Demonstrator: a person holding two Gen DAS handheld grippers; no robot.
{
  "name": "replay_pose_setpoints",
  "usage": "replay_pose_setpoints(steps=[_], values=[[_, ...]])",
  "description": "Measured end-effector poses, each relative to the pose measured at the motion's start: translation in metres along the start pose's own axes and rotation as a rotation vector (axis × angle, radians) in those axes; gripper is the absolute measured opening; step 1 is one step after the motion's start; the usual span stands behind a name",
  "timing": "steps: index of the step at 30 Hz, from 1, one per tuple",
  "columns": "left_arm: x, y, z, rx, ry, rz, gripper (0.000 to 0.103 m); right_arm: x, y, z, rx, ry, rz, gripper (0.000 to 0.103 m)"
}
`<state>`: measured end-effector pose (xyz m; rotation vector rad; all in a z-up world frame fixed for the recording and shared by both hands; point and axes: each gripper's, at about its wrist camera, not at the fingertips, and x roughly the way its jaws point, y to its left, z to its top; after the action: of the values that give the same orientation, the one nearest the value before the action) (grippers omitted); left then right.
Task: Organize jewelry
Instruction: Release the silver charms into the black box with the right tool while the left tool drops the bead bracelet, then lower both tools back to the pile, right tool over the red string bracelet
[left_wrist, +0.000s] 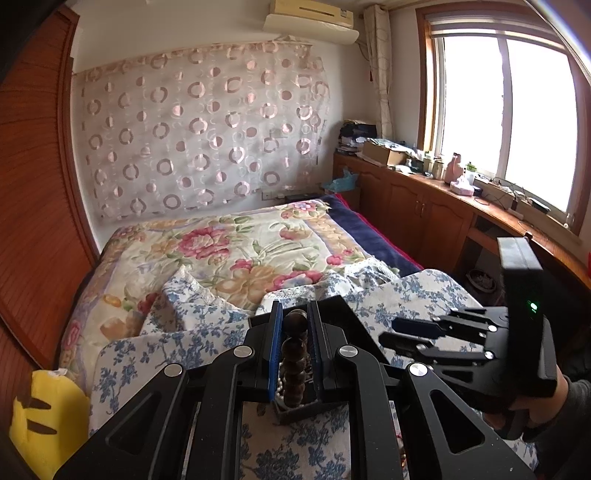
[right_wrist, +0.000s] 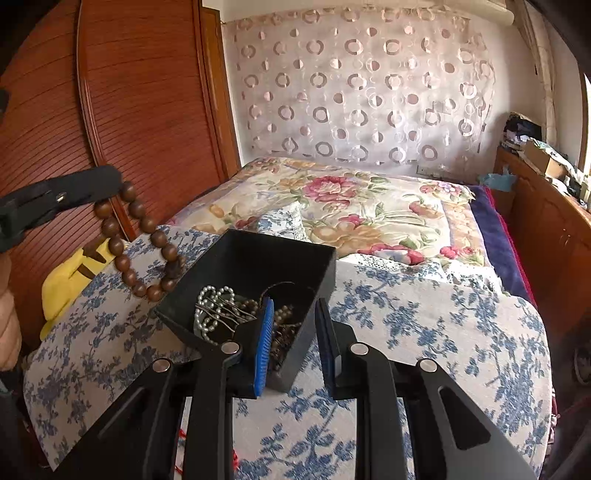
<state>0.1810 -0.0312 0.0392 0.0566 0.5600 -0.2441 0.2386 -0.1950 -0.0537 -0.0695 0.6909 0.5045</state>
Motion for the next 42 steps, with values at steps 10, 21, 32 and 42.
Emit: replay_pose_setpoints(steps=[10,21,32,42], values=[[0.033,-0.006,0.011,0.021,0.028,0.020,0.012,-0.010,-0.007,-0.016,0.020,0.003,0.008,0.025],[0.033,-0.007,-0.004,0.002,0.047,0.017,0.025,-0.026,-0.003,-0.035,0.019,-0.002,0.036,0.025],[0.001,-0.009,-0.058,0.000,0.095,-0.025,0.033,-0.024,0.021,-0.063,-0.040,0.068,0.082,0.025],[-0.013,-0.010,-0.106,-0.004,0.163,-0.042,0.036,-0.012,0.042,-0.087,-0.121,0.177,0.133,0.025]])
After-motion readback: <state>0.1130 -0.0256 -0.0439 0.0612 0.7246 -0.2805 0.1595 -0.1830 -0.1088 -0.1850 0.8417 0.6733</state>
